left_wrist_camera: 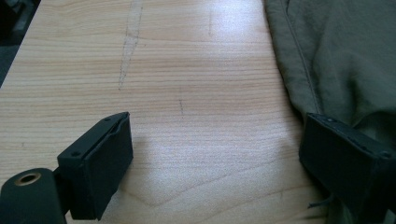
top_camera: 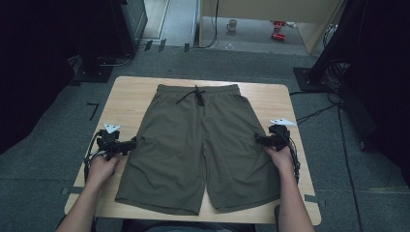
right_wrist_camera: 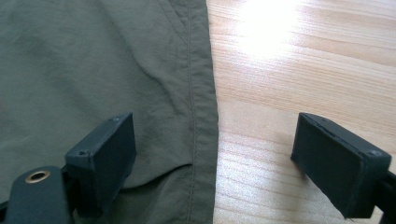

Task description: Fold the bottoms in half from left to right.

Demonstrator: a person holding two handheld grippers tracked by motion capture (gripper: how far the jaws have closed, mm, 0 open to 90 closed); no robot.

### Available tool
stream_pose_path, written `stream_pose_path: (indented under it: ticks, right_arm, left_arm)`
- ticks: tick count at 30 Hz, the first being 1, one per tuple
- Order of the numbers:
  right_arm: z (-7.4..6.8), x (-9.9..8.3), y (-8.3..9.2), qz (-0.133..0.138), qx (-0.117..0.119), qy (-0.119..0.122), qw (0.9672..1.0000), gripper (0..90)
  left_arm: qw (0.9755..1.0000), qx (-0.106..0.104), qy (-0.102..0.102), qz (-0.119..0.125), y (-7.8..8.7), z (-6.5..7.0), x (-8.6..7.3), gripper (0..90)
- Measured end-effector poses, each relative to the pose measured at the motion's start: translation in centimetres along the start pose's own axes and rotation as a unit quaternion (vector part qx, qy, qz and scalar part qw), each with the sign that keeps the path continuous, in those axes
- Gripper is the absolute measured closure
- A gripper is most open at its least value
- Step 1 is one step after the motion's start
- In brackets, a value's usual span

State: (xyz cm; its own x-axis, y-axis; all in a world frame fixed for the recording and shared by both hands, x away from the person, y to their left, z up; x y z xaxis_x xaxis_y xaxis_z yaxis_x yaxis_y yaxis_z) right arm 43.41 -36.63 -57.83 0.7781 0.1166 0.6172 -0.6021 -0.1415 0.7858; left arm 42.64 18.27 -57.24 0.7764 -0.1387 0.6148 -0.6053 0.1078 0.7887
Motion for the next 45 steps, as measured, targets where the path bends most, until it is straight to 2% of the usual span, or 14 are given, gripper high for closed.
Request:
stream_pose_path:
  ticks: [7, 11, 14, 17, 22, 27, 33, 34, 35, 38, 40, 41, 42, 45]
  right_arm:
    - [0.0, 0.1, 0.0, -0.008, 0.002, 0.002, 1.0000, 14.2]
    - [-0.1, 0.2, 0.2, -0.020, 0.006, 0.001, 0.9998, 18.6]
    - [0.0, 0.4, 0.4, -0.024, 0.010, -0.007, 0.9996, 21.7]
    - [0.0, 0.6, 0.7, -0.020, 0.010, -0.012, 0.9997, 23.7]
    - [-0.4, 1.4, 1.5, -0.001, 0.022, -0.023, 0.9995, 26.0]
    - [-1.1, 1.8, 1.6, -0.001, 0.036, -0.027, 0.9990, 26.4]
    - [-2.0, 2.2, 1.5, -0.003, 0.046, -0.018, 0.9988, 26.7]
    - [-2.1, 2.3, 1.5, -0.004, 0.046, -0.018, 0.9988, 26.6]
    - [-2.3, 2.4, 1.5, -0.003, 0.047, -0.014, 0.9988, 26.8]
    - [-2.6, 2.7, 1.6, 0.001, 0.056, -0.015, 0.9983, 27.1]
    - [-2.7, 2.7, 1.5, -0.002, 0.064, -0.021, 0.9977, 27.3]
    - [-2.7, 2.7, 1.5, -0.002, 0.064, -0.021, 0.9977, 27.3]
    - [-2.8, 2.7, 1.4, -0.005, 0.069, -0.020, 0.9974, 27.3]
    - [-3.0, 2.7, 1.4, -0.009, 0.071, -0.019, 0.9973, 27.4]
  left_arm:
    - [0.9997, -0.013, -0.019, -0.003, 0.2, -0.2, -0.2, 14.1]
    - [0.9986, -0.019, -0.044, -0.020, 0.6, -0.3, -0.3, 14.6]
    - [0.9978, -0.031, -0.048, -0.032, 0.8, -0.3, -0.5, 14.7]
    - [0.9976, -0.039, -0.047, -0.033, 1.0, -0.2, -0.5, 14.7]
    - [0.9962, -0.051, -0.065, -0.027, 2.0, -0.3, -0.6, 14.6]
    - [0.9951, -0.062, -0.075, -0.018, 2.9, -0.3, -0.7, 14.6]
    - [0.9893, -0.107, -0.097, -0.023, 3.9, 0.1, -1.4, 14.6]
    - [0.9879, -0.116, -0.100, -0.026, 4.1, 0.3, -1.6, 14.6]
    - [0.9844, -0.132, -0.112, -0.030, 4.4, 0.5, -2.0, 14.6]
    - [0.9834, -0.125, -0.129, -0.024, 5.0, 0.7, -2.5, 16.3]
    - [0.9829, -0.130, -0.128, -0.022, 5.3, 0.8, -2.6, 17.7]
    - [0.9822, -0.136, -0.128, -0.019, 5.5, 1.0, -2.8, 17.7]
    - [0.9812, -0.141, -0.131, -0.016, 5.7, 1.2, -3.0, 24.1]
    - [0.9778, -0.153, -0.143, -0.013, 5.9, 1.9, -3.2, 24.3]
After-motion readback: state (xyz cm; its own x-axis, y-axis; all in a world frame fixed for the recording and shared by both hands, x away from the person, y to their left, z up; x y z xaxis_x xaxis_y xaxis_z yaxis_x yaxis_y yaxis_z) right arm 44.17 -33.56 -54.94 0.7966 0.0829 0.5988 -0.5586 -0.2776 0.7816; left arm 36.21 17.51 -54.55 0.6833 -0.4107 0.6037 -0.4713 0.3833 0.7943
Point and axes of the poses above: each handheld gripper's, and its own axes: y roughly backward along the jaws, x roughly out of its top, z roughly to its right, the point moved 8 cm from there along -y, roughly forward along the jaws, and after that the axes turned 9 degrees about -z, right-handed, at the moved point
